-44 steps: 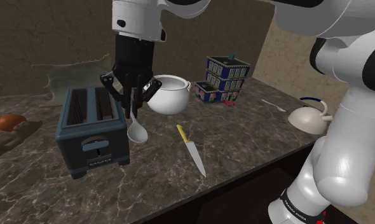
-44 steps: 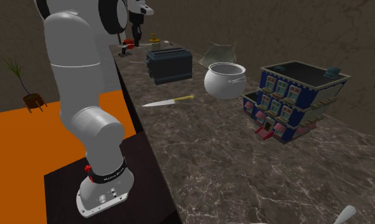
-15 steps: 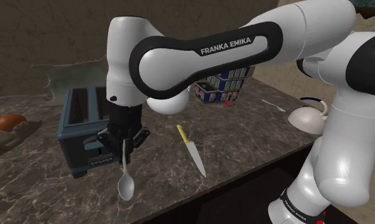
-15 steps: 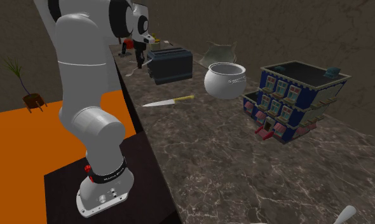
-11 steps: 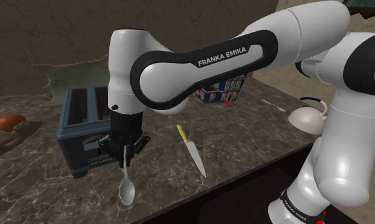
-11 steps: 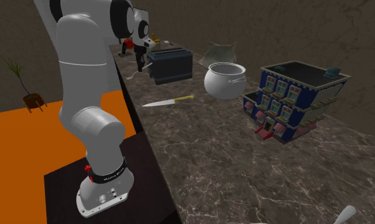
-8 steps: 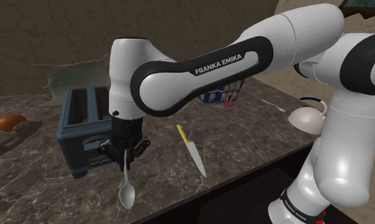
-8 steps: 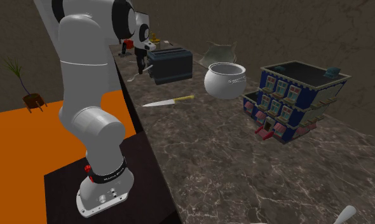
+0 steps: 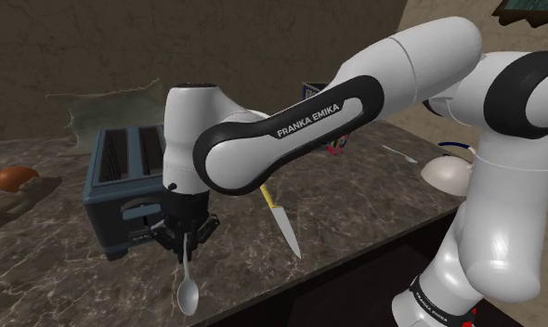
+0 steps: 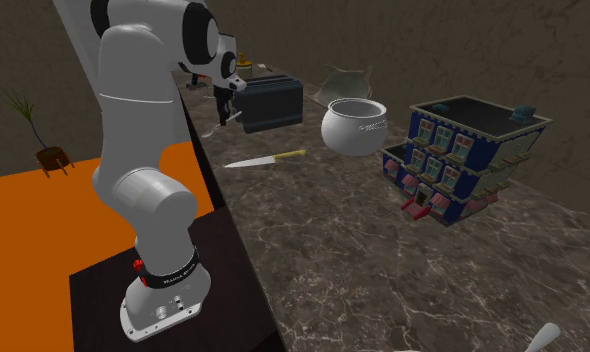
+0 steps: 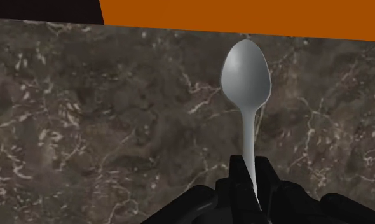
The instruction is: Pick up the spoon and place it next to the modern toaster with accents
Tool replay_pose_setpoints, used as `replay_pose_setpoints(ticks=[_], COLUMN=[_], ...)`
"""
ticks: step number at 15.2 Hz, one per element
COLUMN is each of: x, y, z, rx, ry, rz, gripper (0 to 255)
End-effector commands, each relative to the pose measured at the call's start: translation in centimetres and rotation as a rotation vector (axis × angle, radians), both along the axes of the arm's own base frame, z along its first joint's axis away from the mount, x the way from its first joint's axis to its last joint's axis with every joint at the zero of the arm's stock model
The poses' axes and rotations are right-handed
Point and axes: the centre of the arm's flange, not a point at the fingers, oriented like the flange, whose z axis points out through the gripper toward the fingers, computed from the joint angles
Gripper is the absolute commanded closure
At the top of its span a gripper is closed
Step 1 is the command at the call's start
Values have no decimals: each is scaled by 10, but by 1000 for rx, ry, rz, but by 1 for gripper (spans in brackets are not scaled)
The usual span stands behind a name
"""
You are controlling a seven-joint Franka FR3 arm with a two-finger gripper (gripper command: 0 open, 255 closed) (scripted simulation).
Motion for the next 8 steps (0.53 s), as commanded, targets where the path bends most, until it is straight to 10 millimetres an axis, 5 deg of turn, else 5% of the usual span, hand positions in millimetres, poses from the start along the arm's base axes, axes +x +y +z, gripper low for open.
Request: replay_pose_setpoints(ticks=[1,8], x=[0,0], y=[1,1], z=[-11,-43], rx=[0,0], ry=[0,0], rz=[0,0], gripper=[255,255])
